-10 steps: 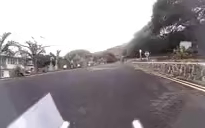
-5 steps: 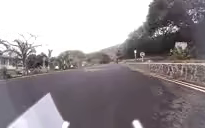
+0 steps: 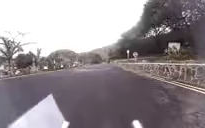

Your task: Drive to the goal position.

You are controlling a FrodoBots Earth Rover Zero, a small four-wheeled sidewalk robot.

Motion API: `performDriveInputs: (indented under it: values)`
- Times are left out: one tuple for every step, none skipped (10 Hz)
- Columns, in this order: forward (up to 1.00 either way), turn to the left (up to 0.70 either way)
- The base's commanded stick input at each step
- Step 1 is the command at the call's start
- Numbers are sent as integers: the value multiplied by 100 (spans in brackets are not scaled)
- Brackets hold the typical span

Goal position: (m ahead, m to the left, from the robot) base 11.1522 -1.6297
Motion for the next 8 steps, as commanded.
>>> performDriveInputs:
  values:
    - [100,-40]
    - [100,-40]
    - [100,-18]
    - [100,0]
    - [100,0]
    - [100,0]
    - [100,0]
    - [100,0]
